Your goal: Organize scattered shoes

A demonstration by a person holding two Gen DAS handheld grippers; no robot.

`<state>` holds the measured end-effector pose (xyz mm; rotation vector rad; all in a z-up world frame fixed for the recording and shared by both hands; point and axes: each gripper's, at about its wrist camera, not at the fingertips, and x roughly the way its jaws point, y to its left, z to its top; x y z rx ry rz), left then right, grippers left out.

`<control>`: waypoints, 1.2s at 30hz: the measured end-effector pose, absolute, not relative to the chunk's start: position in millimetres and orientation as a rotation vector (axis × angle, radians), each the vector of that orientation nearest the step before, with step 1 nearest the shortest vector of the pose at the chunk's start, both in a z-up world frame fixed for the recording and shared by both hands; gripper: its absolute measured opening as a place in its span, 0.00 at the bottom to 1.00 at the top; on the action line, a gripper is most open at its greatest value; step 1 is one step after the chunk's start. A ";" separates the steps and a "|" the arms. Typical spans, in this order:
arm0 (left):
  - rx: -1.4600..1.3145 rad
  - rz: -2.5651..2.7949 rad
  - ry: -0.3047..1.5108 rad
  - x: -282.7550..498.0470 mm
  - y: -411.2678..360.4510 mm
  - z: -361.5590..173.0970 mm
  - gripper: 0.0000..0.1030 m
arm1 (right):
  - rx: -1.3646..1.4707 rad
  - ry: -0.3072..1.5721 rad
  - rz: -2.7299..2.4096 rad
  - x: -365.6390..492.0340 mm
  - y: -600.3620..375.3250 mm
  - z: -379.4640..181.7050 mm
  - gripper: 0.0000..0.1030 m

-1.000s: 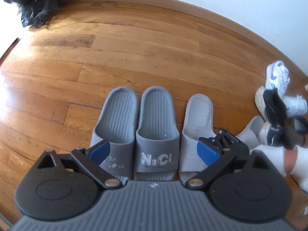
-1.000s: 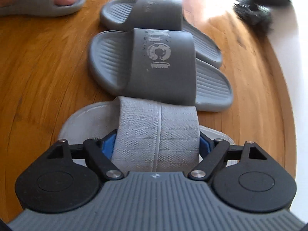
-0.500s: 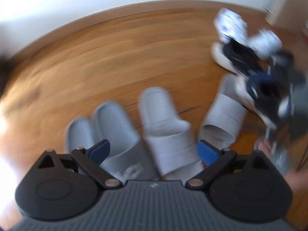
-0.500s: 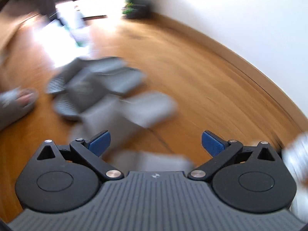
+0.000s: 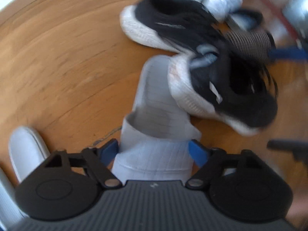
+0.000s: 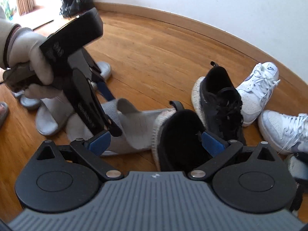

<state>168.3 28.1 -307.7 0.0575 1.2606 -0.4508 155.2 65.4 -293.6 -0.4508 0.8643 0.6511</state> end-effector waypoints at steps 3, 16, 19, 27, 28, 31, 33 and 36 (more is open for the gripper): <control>0.018 -0.367 1.240 162.7 38.1 -307.4 0.49 | -0.471 0.896 0.592 169.5 72.5 -309.8 0.96; -0.226 -0.246 1.095 122.0 122.3 -232.5 0.82 | -0.533 0.877 0.995 147.9 161.2 -312.2 0.99; -0.210 -0.165 1.058 114.3 158.5 -201.5 0.87 | -0.711 0.862 1.053 139.5 210.3 -342.5 0.99; -0.253 -0.021 1.068 97.8 225.0 -182.7 0.88 | -1.198 0.649 1.247 97.8 256.2 -388.9 0.75; -0.254 -0.015 1.070 95.8 229.1 -186.2 0.88 | -1.206 0.622 1.277 93.6 257.4 -385.9 0.75; -0.253 -0.035 1.103 95.3 223.1 -194.1 0.88 | -1.258 0.489 1.367 73.1 256.9 -387.0 0.77; -0.240 -0.043 1.126 93.3 218.6 -198.8 0.88 | -1.272 0.478 1.376 71.0 258.5 -389.7 0.78; -0.216 -0.078 1.155 89.6 207.2 -203.0 0.88 | -1.236 0.520 1.392 74.2 258.4 -384.5 0.80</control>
